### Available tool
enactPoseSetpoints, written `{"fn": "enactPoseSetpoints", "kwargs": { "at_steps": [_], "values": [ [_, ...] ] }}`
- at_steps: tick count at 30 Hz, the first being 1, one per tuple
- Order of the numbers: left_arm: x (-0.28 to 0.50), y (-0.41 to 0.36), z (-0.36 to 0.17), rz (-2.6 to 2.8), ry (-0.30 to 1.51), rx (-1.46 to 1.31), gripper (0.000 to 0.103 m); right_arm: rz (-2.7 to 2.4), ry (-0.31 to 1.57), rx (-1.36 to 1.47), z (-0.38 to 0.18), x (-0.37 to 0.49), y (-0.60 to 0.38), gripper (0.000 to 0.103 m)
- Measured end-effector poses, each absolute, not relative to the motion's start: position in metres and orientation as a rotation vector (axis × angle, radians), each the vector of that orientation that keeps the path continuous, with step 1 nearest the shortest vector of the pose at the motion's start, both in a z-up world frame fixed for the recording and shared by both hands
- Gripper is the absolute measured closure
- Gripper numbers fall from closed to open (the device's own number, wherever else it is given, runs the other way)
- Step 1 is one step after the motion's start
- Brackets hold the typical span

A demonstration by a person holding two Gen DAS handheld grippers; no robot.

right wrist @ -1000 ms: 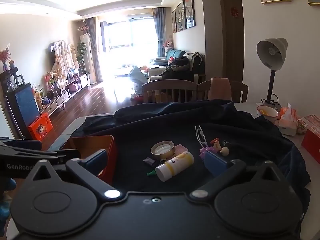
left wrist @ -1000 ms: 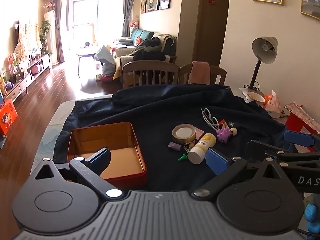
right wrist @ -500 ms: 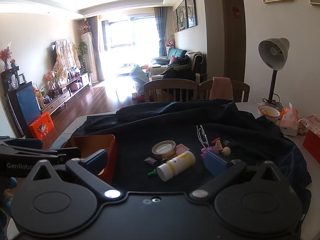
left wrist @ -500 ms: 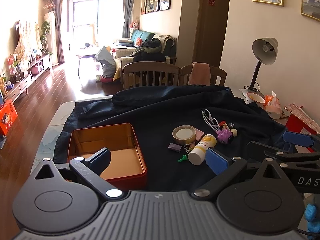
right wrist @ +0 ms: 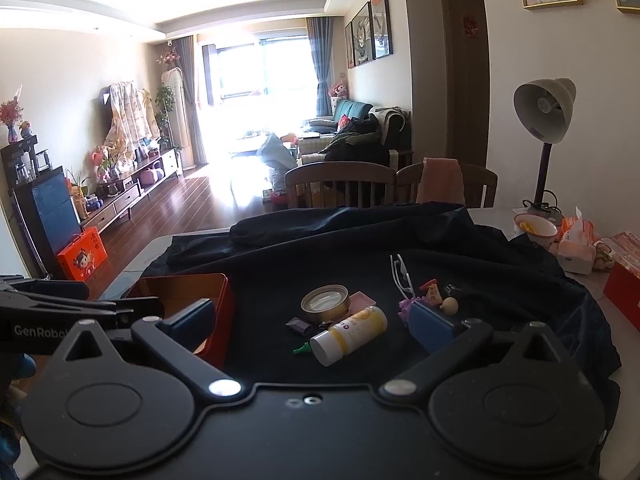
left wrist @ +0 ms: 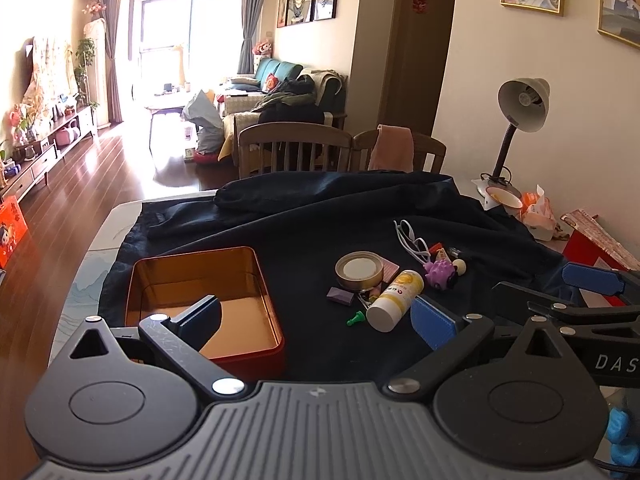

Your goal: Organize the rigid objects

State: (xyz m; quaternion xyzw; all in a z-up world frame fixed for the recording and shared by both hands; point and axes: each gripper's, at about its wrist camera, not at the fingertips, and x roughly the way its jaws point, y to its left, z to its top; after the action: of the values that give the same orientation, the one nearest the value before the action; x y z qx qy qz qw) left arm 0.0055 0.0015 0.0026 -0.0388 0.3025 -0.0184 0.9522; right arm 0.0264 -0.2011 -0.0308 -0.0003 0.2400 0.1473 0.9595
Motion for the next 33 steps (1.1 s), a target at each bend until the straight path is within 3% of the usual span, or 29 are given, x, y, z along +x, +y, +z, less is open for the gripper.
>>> {"fn": "enactPoseSetpoints", "kwargs": {
  "at_steps": [15,33],
  "values": [
    [0.021,-0.008,-0.005,-0.035,0.649,-0.132,0.001,0.314,0.505,-0.001,-0.033,0.04,-0.212,0.0],
    [0.084,-0.058,-0.039,-0.01,0.716,-0.078,0.001,0.345,0.588,-0.052,-0.065,0.12,-0.278,0.002]
  ]
}}
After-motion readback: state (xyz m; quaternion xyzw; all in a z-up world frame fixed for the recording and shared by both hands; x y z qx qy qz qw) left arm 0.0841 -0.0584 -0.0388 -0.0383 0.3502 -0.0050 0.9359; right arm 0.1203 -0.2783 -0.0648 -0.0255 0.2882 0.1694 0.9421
